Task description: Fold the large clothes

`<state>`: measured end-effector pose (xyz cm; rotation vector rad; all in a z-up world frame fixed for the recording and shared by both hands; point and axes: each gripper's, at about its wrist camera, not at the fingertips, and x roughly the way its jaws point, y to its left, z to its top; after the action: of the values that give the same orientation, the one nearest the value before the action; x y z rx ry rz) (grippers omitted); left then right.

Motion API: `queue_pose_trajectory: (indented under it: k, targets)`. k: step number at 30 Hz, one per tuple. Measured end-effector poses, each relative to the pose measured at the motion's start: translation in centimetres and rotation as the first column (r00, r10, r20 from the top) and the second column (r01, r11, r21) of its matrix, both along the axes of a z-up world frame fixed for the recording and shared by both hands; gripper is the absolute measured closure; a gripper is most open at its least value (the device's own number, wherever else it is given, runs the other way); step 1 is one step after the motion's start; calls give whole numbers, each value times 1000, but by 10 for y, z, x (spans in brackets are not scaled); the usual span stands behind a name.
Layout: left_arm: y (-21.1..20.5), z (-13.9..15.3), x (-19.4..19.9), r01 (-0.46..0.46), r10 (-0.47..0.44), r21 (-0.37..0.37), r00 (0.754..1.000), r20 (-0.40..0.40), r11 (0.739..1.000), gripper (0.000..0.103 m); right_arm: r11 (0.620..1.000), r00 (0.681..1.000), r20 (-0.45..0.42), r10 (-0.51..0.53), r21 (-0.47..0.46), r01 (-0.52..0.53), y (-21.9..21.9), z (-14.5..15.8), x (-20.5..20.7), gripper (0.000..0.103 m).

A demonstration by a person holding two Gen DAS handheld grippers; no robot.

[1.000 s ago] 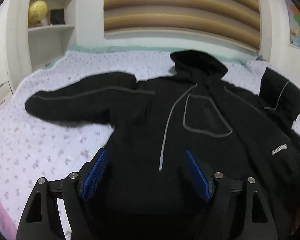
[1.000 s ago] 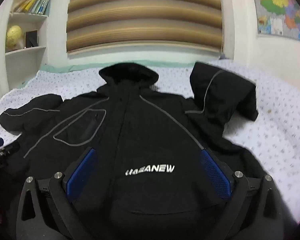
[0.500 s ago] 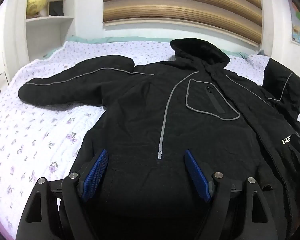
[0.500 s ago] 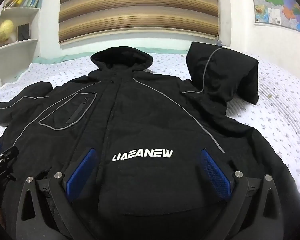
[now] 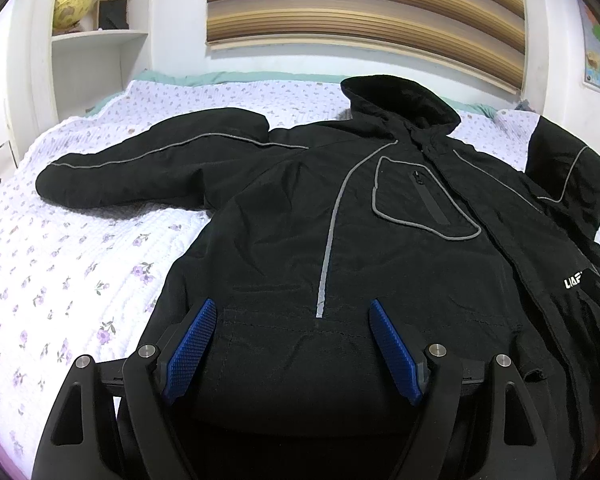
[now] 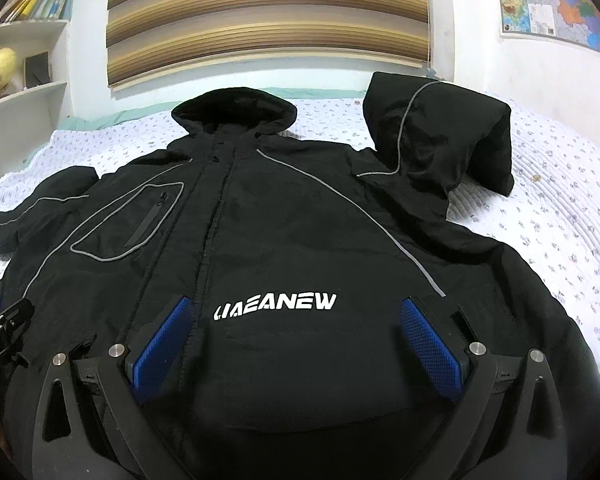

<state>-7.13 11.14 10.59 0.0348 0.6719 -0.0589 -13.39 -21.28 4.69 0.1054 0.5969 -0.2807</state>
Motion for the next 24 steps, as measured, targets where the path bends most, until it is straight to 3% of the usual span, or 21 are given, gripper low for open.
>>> queue_pose_trajectory:
  k: [1, 3, 9, 19, 24]
  targets:
    - [-31, -12, 2, -19, 19, -1, 1000, -1, 1000, 23, 1000, 1000, 1, -1, 2, 1, -2, 0, 0, 0]
    - [-37, -18, -8, -30, 30, -6, 1000, 3, 1000, 23, 1000, 1000, 5, -9, 1, 9, 2, -3, -1, 0]
    - [-39, -30, -28, -48, 48, -15, 999, -6, 999, 23, 1000, 1000, 0, -12, -2, 12, 2, -6, -1, 0]
    - [-57, -116, -15, -50, 50, -21, 999, -1, 999, 23, 1000, 1000, -6, -18, 8, 18, 3, -8, 0, 0]
    - [-60, -128, -13, -50, 50, -22, 999, -1, 999, 23, 1000, 1000, -7, -20, 14, 20, 2, -9, 0, 0]
